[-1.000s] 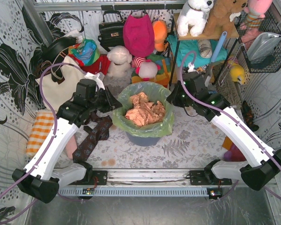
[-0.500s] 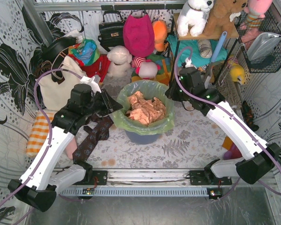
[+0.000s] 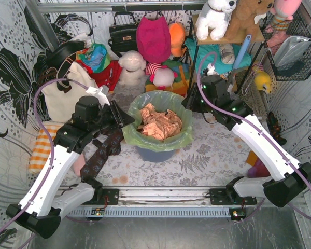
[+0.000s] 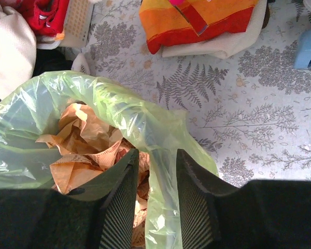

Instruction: Tie the trash bag

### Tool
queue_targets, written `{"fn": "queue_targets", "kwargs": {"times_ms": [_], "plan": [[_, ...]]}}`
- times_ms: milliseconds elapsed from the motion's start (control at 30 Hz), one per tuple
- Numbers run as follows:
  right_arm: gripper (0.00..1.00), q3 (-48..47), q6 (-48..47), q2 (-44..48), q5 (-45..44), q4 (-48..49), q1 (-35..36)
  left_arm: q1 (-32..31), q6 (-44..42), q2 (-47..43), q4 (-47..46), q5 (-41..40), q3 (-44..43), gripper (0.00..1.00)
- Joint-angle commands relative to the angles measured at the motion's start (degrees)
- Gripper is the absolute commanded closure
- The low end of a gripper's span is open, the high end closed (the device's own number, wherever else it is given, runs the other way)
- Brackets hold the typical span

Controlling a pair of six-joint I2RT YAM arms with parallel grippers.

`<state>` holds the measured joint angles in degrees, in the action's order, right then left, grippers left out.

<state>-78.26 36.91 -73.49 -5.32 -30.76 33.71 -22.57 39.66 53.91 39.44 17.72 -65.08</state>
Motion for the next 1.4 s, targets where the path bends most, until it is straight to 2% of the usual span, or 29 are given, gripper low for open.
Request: {"fn": "queue_targets", "kwargs": {"times_ms": [0, 167, 367, 467, 667, 967, 1233, 1333, 1367], "plan": [[0.65, -1.6, 1.3, 0.6, 2.2, 1.1, 0.3, -0.3, -2.3, 0.5, 1.2, -4.6, 1.6, 0.62], [0.62, -2.6, 1.3, 2.0, 1.9, 0.3, 0.2, -0.3, -3.2, 0.4, 1.3, -6.0, 1.8, 0.61], [0.46, -5.2, -0.2, 3.4, -0.9, -3.0, 0.1, 0.6, -5.5, -0.1, 5.6, -12.4, -4.2, 0.52], [0.42, -6.6, -0.9, 4.3, -3.3, -5.2, -0.1, 0.9, -5.8, -0.7, 7.8, -15.5, -6.2, 0.50], [0.41, -6.4, -1.1, 7.0, -6.6, -7.8, -0.2, 1.5, -3.9, -2.4, 9.3, -16.9, -1.9, 0.49], [0.41, -4.4, -0.3, 9.6, -8.2, -9.8, -0.2, 2.1, -1.9, -3.8, 1.0, -7.7, 10.0, 0.46], [0.41, -3.1, 0.8, 9.4, -6.5, -8.6, -0.2, 2.4, -3.1, -2.3, 0.8, -9.3, 13.1, 0.46], [0.41, -2.7, 1.0, 9.4, -6.3, -8.4, -0.2, 2.6, -3.4, -2.1, 0.3, -9.2, 14.3, 0.49], [0.41, -2.6, 1.1, 9.4, -6.3, -8.4, -0.2, 2.6, -3.5, -1.8, 0.5, -9.5, 14.4, 0.53]]}}
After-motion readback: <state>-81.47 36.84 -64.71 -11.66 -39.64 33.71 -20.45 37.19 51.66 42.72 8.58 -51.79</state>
